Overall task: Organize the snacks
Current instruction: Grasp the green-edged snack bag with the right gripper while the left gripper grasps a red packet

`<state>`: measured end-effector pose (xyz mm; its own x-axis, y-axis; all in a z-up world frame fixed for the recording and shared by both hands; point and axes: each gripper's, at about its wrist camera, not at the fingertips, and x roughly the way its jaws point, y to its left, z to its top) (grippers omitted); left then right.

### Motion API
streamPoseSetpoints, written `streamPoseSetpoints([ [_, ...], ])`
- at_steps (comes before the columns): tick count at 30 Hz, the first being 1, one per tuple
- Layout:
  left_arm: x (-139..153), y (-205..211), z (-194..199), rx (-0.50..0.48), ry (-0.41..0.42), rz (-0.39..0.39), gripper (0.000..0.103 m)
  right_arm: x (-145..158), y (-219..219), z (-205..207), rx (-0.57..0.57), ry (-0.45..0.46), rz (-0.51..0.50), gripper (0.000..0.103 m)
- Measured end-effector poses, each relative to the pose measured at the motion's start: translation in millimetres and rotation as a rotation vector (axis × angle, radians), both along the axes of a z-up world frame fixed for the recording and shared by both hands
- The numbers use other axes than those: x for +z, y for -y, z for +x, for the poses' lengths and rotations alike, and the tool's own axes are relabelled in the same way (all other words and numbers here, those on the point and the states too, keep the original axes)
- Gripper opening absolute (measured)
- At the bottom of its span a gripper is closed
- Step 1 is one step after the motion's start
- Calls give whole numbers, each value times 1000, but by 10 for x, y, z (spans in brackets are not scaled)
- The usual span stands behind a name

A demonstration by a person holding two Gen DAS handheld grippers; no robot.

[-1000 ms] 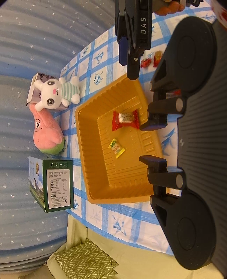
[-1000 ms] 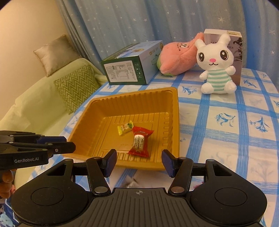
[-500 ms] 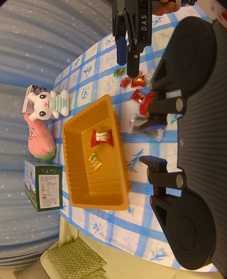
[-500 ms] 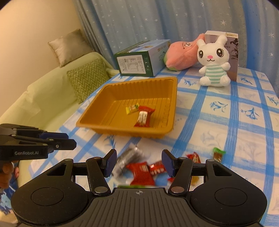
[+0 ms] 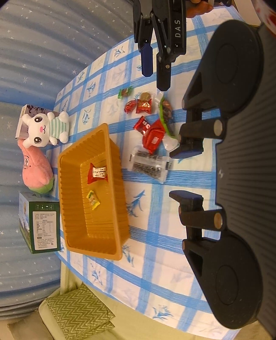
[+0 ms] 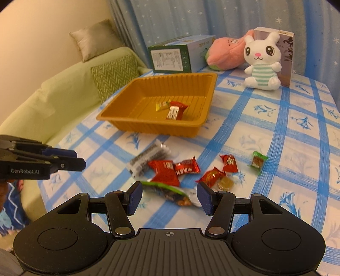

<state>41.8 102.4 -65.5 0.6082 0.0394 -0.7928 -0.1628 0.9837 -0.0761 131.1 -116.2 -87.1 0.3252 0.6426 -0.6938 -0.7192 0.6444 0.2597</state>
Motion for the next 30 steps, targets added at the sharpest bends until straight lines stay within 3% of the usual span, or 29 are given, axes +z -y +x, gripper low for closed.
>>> streamPoseSetpoints([
  [18,-150,-62,-229,117,-32,10,29,-402,-316,125,239,102,-144,57],
  [30,-200,-146,-255,138,-55,10,29,-664,-610,282,344,116,-209,57],
])
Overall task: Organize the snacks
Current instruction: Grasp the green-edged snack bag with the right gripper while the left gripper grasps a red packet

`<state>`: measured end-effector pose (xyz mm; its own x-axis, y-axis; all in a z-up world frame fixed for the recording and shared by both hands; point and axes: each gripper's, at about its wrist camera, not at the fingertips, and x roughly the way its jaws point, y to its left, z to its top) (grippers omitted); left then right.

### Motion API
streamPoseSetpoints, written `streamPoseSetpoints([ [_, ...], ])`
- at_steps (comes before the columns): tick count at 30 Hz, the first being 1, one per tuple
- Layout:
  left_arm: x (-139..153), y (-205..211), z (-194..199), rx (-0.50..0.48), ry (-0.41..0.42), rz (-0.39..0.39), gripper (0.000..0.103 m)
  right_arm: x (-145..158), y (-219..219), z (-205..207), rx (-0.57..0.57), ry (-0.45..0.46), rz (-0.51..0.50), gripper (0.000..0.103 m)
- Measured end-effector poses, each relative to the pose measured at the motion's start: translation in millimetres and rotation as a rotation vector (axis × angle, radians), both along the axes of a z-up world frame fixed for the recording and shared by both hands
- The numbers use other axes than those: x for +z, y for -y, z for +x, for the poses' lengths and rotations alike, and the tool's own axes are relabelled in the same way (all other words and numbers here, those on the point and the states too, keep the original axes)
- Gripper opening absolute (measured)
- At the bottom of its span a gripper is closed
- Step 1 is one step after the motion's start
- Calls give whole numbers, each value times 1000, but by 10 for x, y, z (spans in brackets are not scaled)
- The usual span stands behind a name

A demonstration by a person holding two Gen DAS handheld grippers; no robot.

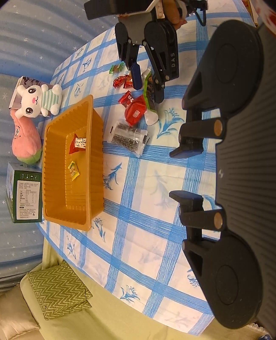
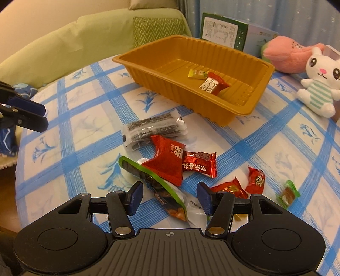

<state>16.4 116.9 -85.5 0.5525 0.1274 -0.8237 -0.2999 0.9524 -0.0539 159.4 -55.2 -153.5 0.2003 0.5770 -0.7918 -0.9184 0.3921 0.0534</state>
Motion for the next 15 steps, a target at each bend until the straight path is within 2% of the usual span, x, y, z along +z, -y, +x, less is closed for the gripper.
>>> streamPoseSetpoints([
  [4,-14,-10,15,-4,-5,1,29,-52,-35,-21,23,19,-21,55],
  [5,-19,-11,22,-5,-6,1,29,-51,-36,-41,32,26,-25,52],
  [6,-22,-14,27,-8,-6,-1,29,-46,-33,-61,42,29,-27,44],
  [15,-58,9,118,-56,-6,1,29,-20,-3,-313,74,61,-42,26],
])
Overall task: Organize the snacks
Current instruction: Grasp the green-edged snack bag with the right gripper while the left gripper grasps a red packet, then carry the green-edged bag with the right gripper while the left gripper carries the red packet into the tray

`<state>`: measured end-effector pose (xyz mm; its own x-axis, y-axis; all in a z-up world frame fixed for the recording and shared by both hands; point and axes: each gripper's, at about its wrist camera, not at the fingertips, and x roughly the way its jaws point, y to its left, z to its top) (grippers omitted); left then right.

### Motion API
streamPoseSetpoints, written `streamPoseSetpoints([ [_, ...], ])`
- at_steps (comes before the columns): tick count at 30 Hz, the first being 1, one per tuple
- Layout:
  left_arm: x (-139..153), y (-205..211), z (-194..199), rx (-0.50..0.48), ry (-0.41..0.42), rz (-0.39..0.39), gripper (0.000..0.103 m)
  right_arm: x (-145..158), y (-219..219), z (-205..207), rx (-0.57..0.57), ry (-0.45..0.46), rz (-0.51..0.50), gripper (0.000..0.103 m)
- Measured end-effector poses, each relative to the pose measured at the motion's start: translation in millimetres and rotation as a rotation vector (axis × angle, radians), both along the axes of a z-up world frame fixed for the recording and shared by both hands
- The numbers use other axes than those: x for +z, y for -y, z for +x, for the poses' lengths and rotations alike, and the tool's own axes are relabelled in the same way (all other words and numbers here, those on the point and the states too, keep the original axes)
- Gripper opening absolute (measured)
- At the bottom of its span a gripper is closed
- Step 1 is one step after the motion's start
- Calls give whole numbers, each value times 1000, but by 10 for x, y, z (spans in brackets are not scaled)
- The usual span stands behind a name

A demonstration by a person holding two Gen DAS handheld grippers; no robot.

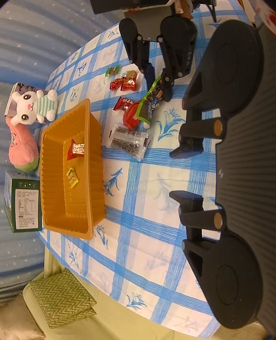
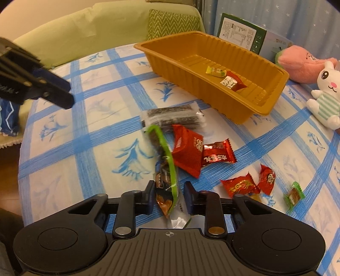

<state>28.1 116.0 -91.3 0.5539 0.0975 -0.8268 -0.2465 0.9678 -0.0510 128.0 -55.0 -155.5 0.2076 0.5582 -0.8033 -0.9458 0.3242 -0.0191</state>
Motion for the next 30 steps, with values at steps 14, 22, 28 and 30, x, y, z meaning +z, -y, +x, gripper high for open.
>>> streamPoseSetpoints([
  [14,-109,213,333,-147,10,-3,29,243,505,-83,-266,-145,163,23],
  [22,-204,486,620,-228,14,-14,29,452,903,15,-441,-189,271,23],
  [28,-278,697,772,-324,32,47,31,522,1158,95,-531,-191,302,23],
  [30,-326,738,819,-348,25,77,33,526,1242,121,-557,-191,305,23],
])
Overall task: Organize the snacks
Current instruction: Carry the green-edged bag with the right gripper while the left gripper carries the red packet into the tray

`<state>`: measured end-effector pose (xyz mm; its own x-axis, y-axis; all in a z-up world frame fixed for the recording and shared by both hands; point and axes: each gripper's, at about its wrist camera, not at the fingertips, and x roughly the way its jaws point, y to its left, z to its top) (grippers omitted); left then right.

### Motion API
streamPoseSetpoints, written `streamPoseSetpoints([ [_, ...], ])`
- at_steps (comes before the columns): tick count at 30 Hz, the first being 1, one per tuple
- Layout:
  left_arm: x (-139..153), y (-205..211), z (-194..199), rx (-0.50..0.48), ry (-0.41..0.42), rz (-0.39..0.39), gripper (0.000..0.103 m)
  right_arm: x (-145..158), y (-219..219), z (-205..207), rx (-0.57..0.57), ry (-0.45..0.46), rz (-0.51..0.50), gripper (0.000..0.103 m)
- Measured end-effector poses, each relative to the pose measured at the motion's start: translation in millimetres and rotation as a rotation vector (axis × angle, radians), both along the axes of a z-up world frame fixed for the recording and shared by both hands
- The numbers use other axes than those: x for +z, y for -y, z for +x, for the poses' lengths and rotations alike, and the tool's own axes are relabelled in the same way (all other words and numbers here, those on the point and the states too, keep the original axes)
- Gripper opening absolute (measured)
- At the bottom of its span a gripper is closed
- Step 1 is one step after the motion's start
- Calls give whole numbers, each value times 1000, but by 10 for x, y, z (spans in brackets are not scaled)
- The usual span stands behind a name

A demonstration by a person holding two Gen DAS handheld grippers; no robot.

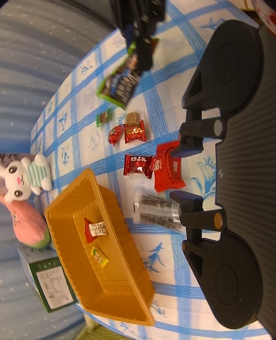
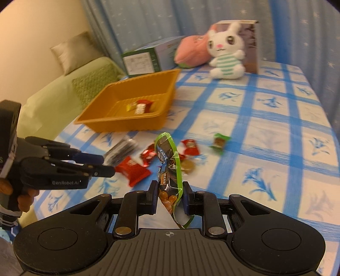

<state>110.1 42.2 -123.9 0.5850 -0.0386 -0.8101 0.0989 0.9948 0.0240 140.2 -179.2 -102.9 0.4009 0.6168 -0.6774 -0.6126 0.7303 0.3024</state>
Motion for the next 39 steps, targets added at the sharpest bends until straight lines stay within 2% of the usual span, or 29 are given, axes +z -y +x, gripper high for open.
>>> streamPoseSetpoints([
  [1,-24,15,22,-11,2,17,36,-6,46,9,-11,-2,1,23],
  [9,-224,77,204,-108,-24,121,44,-40,293,43,-82,-23,7,23],
  [11,-236,117,233,-140,-21,131,49,-47,329,55,-93,-28,9,23],
  [12,-243,135,249,-151,-23,134,55,-51,343,62,-98,-30,9,23],
  [17,-286,211,349,-202,-41,130,56,-72,387,105,-122,-43,13,23],
  [20,-316,228,412,-226,-62,117,54,-86,403,130,-134,-50,12,23],
  [24,-343,228,474,-236,-88,85,46,-100,411,152,-150,-57,10,23],
  [26,-345,228,492,-245,-94,61,39,-106,417,165,-158,-59,8,23],
  [28,-341,227,508,-248,-102,38,29,-107,410,175,-164,-61,7,23],
  [35,-282,184,485,-235,-92,-6,25,-87,328,202,-165,-57,8,23],
  [39,-149,97,415,-212,-63,-28,24,-66,246,238,-158,-52,12,23],
])
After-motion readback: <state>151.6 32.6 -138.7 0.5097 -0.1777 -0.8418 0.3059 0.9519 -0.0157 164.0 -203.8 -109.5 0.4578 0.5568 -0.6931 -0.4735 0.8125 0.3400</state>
